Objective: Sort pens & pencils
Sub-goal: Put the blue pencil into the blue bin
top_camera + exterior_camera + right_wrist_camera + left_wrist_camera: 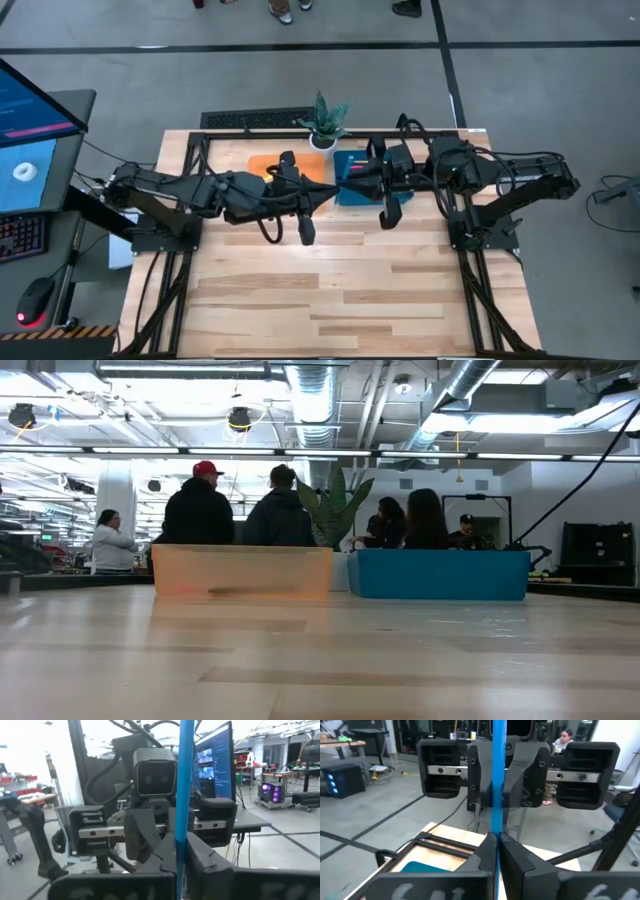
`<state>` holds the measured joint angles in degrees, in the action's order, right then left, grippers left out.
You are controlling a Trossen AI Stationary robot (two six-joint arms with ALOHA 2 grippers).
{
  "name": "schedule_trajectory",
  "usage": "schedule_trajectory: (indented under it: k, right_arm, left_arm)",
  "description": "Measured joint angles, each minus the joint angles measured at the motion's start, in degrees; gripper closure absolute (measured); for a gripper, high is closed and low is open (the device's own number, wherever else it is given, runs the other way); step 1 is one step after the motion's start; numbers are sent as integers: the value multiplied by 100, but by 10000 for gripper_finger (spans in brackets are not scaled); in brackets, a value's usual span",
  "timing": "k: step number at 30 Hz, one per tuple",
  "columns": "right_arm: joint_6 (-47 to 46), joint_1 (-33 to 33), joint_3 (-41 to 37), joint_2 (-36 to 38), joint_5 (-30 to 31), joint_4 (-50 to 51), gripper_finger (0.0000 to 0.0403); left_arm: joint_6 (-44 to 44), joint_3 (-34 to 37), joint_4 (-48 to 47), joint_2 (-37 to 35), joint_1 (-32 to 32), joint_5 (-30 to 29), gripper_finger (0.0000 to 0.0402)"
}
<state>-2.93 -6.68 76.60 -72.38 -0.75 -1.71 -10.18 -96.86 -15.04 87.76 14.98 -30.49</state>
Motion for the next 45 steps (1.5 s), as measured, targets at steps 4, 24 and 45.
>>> schedule_trajectory:
  k: [4, 24, 45]
  right_arm:
    - [-1, -2, 0, 7, -48, 26, 381]
    - [999, 2137, -144, 440, 1496, 4848, 381]
    - [2841, 3458, -1598, -2652, 712, 4500, 370]
  left_arm:
    - [1, 0, 6, 25, -15, 132, 401]
    - [-2439, -9, -3719, -529, 175, -473, 322]
    - [-2607, -9, -3833, -526, 175, -430, 321]
